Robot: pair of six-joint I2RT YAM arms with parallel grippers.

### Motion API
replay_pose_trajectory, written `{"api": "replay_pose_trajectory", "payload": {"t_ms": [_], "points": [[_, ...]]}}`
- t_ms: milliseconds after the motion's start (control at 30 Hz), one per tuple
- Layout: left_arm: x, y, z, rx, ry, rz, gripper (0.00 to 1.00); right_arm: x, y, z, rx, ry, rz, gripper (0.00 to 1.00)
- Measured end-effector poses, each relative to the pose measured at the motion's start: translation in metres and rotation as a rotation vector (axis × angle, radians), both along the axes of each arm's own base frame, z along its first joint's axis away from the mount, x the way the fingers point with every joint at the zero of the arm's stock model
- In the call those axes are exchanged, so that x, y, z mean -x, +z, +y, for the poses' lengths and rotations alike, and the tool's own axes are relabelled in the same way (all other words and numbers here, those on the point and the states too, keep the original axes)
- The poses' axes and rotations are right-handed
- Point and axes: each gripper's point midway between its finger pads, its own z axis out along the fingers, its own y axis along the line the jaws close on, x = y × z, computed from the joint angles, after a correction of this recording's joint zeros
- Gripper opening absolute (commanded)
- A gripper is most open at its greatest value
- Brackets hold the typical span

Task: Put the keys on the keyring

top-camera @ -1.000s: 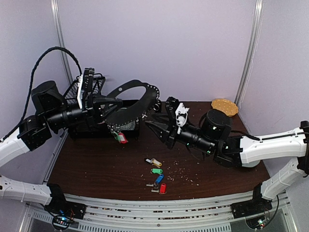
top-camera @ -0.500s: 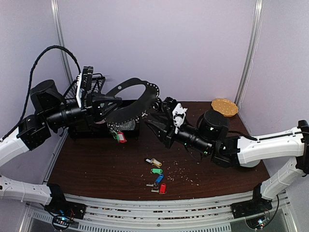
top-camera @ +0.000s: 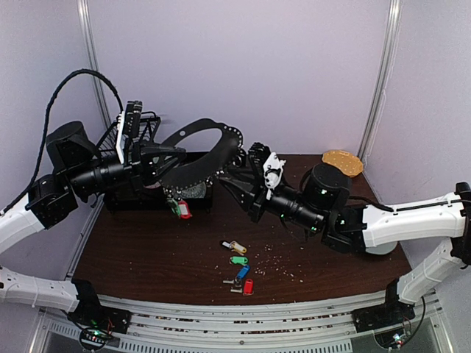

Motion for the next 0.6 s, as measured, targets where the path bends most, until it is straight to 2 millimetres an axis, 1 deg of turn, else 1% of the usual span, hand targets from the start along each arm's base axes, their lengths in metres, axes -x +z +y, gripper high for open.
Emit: {"api": "replay_pose_trajectory", "payload": {"t_ms": [100, 300, 467, 533, 600], "points": [[0.0, 0.0, 0.0, 0.0, 0.0, 0.0, 0.0, 0.0, 0.0009, 0.0001, -0.002, 0.0, -0.001, 0.28], [-0.0001, 0.0001, 0.0, 0.0, 0.0, -0.001, 0.0, -0.0011, 0.0015, -0.0011, -0.006, -0.007, 0.007, 0.17], [-0.0001, 0.0, 0.0, 0.0, 0.0, 0.0, 0.0, -0.0007, 0.0092, -0.0056, -0.025, -0.015, 0.005, 0.11], [-0.0001, 0.0, 0.0, 0.0, 0.0, 0.0, 0.0, -0.0004, 0.01, -0.006, -0.027, -0.014, 0.004, 0.11], [-0.0001, -0.0001, -0.0001, 0.0, 0.0, 0.0, 0.0, -0.0003, 0.0087, -0.0056, -0.021, -0.013, 0.005, 0.13]]}}
